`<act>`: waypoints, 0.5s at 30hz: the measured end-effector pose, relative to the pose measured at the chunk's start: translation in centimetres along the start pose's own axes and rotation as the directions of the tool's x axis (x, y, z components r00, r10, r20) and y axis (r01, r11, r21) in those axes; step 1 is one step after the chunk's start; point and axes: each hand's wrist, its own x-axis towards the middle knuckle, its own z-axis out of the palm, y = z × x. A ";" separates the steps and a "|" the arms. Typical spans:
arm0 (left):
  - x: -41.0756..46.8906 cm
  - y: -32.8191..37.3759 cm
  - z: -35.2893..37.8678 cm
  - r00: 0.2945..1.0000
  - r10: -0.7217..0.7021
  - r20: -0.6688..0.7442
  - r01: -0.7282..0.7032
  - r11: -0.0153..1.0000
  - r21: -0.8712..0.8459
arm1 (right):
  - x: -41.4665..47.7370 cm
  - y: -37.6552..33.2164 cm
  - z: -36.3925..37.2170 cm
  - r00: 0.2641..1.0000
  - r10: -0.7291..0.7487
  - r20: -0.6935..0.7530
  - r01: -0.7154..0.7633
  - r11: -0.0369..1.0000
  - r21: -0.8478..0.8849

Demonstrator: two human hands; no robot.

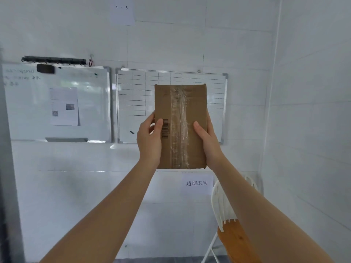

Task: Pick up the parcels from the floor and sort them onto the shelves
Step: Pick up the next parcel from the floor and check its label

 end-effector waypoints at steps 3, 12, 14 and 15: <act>-1.0 0.4 0.5 0.989 0.050 0.137 -0.058 0.997 0.053 | 0.3 0.5 -0.2 0.999 -0.014 -0.029 0.013 1.000 -0.001; -1.4 0.5 1.7 0.984 -0.019 0.177 -0.052 0.921 0.385 | 0.4 0.0 0.3 0.999 -0.031 -0.026 0.027 0.992 -0.121; -1.4 0.8 1.9 0.992 -0.025 0.126 -0.033 0.900 0.436 | 0.7 -0.1 0.4 1.000 -0.016 -0.021 0.014 0.995 -0.098; -1.3 1.0 2.0 0.994 -0.034 0.104 -0.015 0.897 0.443 | 0.8 -0.1 0.5 1.000 -0.017 -0.023 0.015 0.997 -0.080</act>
